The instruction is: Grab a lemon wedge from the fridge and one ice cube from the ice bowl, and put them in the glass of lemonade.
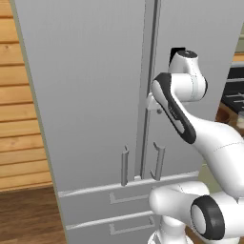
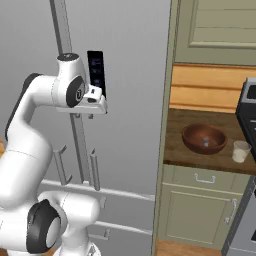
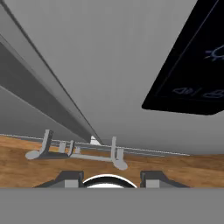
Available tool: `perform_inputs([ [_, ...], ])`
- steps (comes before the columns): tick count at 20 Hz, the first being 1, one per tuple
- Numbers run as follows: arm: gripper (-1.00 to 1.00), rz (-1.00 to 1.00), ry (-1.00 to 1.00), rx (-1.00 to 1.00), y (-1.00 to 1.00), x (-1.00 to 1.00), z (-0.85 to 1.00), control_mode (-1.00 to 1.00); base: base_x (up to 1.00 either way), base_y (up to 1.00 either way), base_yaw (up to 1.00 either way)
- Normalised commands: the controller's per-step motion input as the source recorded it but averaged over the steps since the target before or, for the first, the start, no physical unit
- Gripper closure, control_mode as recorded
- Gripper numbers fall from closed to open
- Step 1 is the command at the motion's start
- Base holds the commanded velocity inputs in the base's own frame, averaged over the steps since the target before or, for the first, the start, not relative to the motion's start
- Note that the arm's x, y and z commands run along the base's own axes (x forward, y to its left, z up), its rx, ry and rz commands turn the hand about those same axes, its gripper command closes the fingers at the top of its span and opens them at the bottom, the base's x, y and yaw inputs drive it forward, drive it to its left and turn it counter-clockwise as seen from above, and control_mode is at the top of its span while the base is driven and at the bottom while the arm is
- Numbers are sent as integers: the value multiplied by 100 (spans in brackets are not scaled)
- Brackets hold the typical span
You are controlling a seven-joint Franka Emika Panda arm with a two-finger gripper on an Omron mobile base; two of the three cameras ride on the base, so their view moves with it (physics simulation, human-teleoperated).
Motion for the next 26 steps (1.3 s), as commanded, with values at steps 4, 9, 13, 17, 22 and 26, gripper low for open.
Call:
perform_inputs([
  [4,-100,0,0,0,0,-32,0,-100,0,0,0],
  [9,-100,0,0,2,0,-53,0,-100,0,0,0],
  [13,-100,0,0,0,0,-43,-13,-100,0,0,0],
  [17,-100,0,3,0,2,-36,-20,-100,0,0,0],
  [22,-100,0,0,2,0,-23,-2,100,-9,-13,0],
  [26,-100,0,0,0,0,0,0,100,0,-97,0],
])
